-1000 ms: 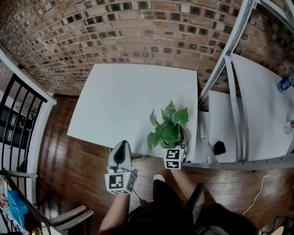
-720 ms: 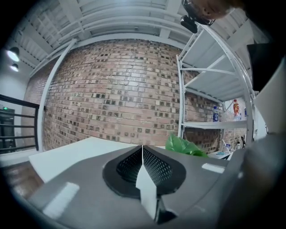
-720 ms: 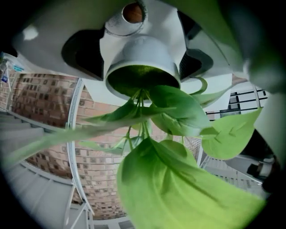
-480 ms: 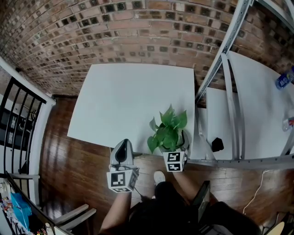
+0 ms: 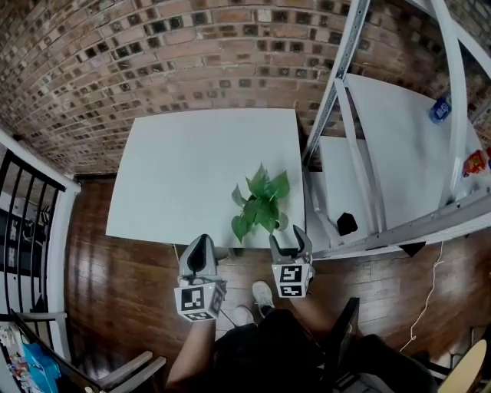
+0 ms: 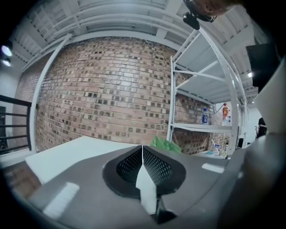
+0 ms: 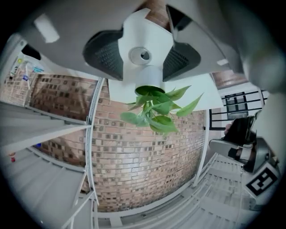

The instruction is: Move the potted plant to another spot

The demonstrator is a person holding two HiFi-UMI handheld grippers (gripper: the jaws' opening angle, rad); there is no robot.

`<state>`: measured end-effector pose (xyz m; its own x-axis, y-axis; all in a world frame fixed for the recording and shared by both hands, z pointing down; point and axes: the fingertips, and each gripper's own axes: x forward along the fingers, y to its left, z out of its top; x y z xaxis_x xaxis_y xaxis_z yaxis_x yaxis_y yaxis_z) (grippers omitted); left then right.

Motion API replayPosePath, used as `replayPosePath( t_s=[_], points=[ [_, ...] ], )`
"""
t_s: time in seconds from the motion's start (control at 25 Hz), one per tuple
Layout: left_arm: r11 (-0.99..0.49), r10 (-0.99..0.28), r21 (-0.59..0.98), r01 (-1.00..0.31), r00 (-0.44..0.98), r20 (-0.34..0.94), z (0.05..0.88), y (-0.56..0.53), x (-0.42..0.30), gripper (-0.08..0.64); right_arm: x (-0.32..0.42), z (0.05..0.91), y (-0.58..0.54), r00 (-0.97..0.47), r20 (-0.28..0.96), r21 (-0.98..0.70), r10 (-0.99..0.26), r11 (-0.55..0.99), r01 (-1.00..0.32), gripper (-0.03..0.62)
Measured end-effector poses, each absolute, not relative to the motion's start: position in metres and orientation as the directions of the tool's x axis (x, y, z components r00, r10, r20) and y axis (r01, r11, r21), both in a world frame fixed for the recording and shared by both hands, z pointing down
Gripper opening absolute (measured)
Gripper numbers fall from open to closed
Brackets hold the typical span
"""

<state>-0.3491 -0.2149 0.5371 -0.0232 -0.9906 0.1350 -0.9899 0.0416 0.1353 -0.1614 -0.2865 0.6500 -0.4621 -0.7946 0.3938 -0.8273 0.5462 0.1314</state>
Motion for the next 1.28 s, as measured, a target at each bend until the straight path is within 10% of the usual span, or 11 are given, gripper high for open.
replayPosePath(
  t_s=[0.2,1.28],
  points=[
    [-0.037,-0.992,0.137,-0.990,0.052,0.112,0.515,-0.190,-0.330,0.020,-0.149,0.591,-0.267,-0.425,0.288,0.153,-0.858,0.480,-0.864,0.002],
    [-0.154,-0.987,0.118,-0.981,0.158,0.027,0.458,-0.119,-0.214,0.015,-0.097,0.444,-0.171,-0.511,0.034,0.129,-0.859,0.511,-0.850,0.002]
  ],
)
